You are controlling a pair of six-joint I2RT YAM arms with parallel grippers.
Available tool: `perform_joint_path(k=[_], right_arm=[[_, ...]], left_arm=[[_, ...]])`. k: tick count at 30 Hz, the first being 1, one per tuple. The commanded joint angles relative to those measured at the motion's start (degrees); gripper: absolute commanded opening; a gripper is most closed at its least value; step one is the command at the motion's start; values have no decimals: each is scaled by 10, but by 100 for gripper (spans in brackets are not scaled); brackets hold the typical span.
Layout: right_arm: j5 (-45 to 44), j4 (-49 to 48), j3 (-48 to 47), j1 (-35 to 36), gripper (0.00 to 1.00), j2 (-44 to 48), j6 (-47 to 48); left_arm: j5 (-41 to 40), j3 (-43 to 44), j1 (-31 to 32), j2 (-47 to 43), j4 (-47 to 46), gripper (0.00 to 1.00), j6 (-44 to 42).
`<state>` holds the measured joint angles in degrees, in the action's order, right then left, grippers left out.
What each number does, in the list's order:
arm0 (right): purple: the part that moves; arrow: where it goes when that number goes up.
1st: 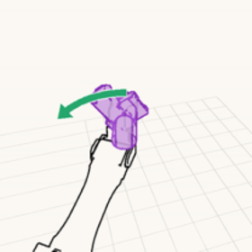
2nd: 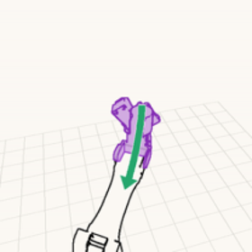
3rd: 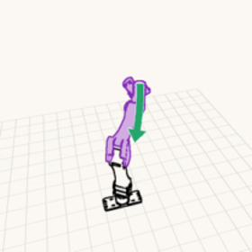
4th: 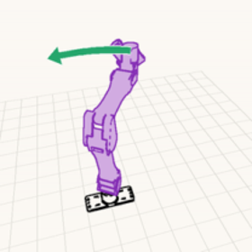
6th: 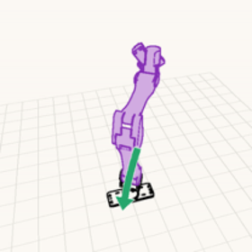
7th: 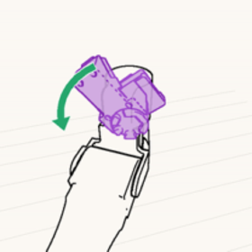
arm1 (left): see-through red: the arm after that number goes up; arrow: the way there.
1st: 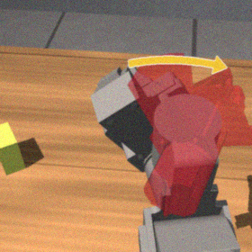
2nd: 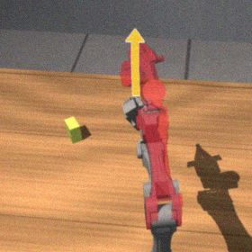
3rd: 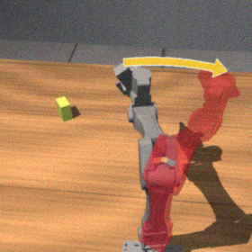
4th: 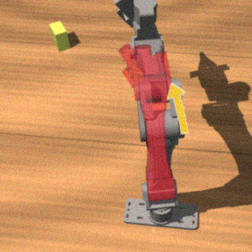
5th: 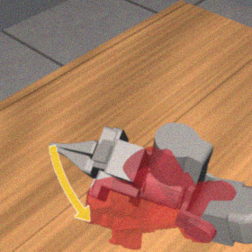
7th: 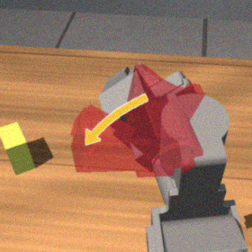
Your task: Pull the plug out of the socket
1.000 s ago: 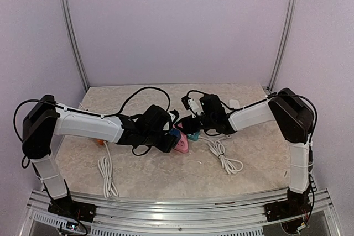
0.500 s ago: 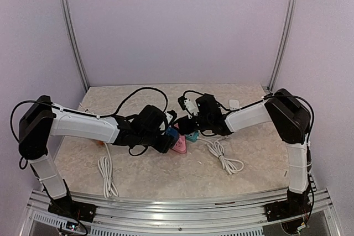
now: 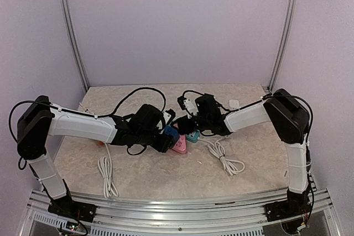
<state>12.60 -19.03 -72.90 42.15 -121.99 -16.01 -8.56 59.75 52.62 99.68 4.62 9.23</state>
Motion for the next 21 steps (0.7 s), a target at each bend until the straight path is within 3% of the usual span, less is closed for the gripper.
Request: perform_joint_path(k=[1, 5, 11, 16, 18, 21], right_arm=[[-58, 114, 29, -7, 58, -46, 15], [-50, 114, 29, -7, 58, -47, 16], [-35, 144, 29, -9, 64, 0, 24], [33, 159, 31, -30, 69, 64, 22], [60, 173, 22, -45, 78, 75, 26], [87, 204, 6, -68, 81, 73, 35]], left_arm=[[-23, 8, 40, -53, -100, 21, -61], [-72, 12, 56, -47, -98, 21, -97], [-54, -1, 47, -36, -93, 20, -110], [-38, -30, 44, -36, -111, 20, -123], [-38, -40, 44, -36, -121, 20, -129], [-30, -54, 40, -38, -137, 20, -137]])
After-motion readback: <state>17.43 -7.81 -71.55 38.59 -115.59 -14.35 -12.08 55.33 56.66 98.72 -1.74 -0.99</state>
